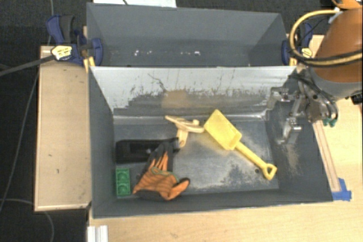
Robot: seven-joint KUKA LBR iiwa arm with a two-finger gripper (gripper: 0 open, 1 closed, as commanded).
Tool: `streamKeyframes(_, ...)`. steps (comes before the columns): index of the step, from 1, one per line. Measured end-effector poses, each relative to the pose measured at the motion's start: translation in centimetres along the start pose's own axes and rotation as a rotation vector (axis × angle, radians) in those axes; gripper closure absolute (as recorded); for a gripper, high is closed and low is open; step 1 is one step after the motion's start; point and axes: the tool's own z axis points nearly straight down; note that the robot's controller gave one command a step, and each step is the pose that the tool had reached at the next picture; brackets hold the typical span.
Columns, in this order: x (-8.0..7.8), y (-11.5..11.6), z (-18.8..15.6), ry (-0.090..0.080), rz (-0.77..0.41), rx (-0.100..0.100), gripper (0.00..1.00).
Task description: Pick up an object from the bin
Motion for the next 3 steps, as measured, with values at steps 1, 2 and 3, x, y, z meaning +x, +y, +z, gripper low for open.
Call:
streamKeyframes(1, -0.1, 0.1, -0.5, -0.007, -0.006, 0.002, 0.00)
streamKeyframes(2, 0.6, 3.9, 15.2, 0.001, 0.139, -0.002, 0.00)
streamKeyframes(3, 2.0, 4.0, 6.9, -0.023, 0.308, 0.002, 0.00)
